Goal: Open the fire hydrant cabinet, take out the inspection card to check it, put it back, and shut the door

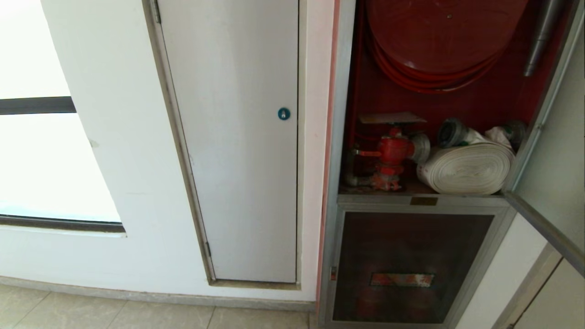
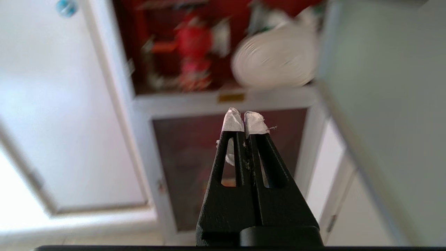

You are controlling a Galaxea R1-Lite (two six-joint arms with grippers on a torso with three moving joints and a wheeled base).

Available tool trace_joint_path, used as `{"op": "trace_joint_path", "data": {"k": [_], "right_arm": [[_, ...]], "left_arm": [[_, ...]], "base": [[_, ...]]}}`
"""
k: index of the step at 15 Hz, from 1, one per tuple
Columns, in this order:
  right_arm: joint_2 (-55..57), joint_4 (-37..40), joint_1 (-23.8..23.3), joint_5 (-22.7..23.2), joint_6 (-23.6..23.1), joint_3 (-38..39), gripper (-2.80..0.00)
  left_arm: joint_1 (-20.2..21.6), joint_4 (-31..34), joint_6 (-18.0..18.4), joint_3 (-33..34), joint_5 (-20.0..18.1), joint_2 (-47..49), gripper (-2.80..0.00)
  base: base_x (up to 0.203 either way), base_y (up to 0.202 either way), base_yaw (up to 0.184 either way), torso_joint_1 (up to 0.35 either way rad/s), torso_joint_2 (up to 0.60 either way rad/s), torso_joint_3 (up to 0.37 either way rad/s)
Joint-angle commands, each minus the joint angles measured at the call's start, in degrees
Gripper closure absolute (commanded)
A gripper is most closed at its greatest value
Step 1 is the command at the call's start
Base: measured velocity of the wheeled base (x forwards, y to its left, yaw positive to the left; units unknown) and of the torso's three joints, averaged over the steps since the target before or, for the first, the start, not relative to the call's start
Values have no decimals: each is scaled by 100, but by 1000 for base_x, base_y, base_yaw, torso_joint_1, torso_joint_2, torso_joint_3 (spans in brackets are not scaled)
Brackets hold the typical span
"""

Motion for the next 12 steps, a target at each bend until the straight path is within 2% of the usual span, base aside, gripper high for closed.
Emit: {"op": "trace_joint_path", "data": {"k": [1, 3, 5, 8, 10, 12], "right_arm": [[1258, -300, 13, -398, 0, -586, 0], [1734, -574, -185, -621, -9, -867, 0], [2185, -835, -804, -662, 61, -1200, 0], [2703, -1831, -2013, -672, 409, -1372, 0], [2892, -2635, -2733, -674, 941, -1317, 0], [2977, -3474, -3285, -691, 2010, -1258, 0]], "left_arm": [[0, -5, 3, 158, -1, 7, 0], [0, -5, 3, 158, -1, 7, 0], [0, -5, 3, 158, -1, 7, 0], [0, -5, 3, 158, -1, 7, 0], [0, -5, 3, 158, -1, 7, 0], [0, -5, 3, 158, -1, 7, 0]], "base": [[0, 0, 0, 0, 0, 0], [0, 0, 0, 0, 0, 0], [0, 0, 0, 0, 0, 0], [0, 0, 0, 0, 0, 0], [0, 0, 0, 0, 0, 0], [0, 0, 0, 0, 0, 0]]}}
